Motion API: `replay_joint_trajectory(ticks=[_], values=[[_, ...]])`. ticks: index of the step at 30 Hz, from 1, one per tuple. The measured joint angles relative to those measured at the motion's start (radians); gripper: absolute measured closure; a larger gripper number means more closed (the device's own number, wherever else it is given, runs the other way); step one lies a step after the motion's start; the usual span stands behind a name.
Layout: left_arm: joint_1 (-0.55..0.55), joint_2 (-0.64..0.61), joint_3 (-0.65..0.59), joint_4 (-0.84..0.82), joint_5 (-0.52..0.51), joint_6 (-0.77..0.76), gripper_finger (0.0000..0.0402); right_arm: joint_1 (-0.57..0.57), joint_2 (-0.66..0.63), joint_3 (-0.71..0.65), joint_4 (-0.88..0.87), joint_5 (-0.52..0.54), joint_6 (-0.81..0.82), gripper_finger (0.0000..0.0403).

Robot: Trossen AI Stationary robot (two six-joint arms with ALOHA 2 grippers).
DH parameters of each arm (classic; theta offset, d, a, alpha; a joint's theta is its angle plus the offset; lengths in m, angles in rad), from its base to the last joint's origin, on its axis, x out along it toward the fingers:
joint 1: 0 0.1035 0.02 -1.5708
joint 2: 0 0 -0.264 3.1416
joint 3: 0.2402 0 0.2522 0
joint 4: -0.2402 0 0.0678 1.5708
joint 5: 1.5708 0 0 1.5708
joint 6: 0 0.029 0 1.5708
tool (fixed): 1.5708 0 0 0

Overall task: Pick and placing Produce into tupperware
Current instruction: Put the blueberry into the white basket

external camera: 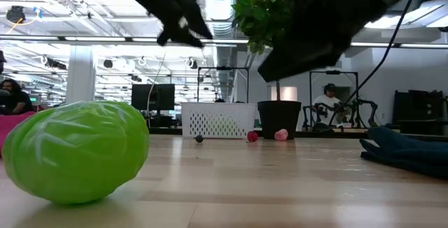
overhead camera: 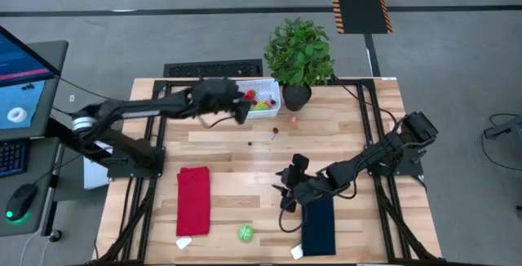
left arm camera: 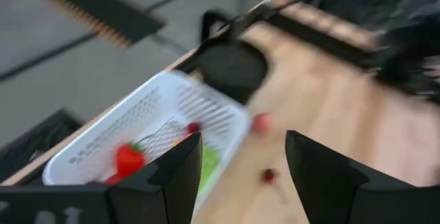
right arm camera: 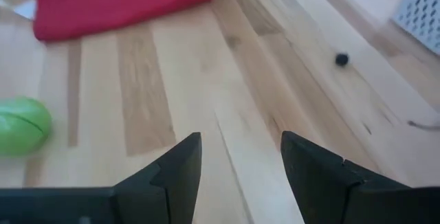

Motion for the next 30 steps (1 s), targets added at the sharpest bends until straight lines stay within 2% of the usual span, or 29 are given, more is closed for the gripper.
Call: replay_joint_trajectory(ticks=[4,9,15,20,26,30], values=[[-0.122,-0.176,-0.13,0.117,-0.026,0.015,0.0204,0.001,0.0,-0.067,0.097,-0.012,-0.003,0.0182],[-0.283,-0.381,-0.378,0.38,-0.032,0.023,0.0204,0.004,0.0,-0.133,0.243,-0.095,-0.052,0.0182],[-0.445,-0.55,-0.614,0.562,-0.123,0.014,0.0204,-0.022,0.0,-0.143,0.27,-0.093,-0.09,0.0182],[-0.54,-0.586,-0.715,0.682,-0.18,0.014,0.0204,-0.109,0.0,-0.143,0.27,-0.078,-0.082,0.0182],[-0.592,-0.557,-0.733,0.681,-0.194,0.03,0.0204,-0.206,0.0,-0.142,0.279,-0.08,-0.077,0.0182],[-0.591,-0.55,-0.733,0.685,-0.282,0.01,0.0204,-0.268,0.0,-0.142,0.29,-0.085,-0.031,0.0182]])
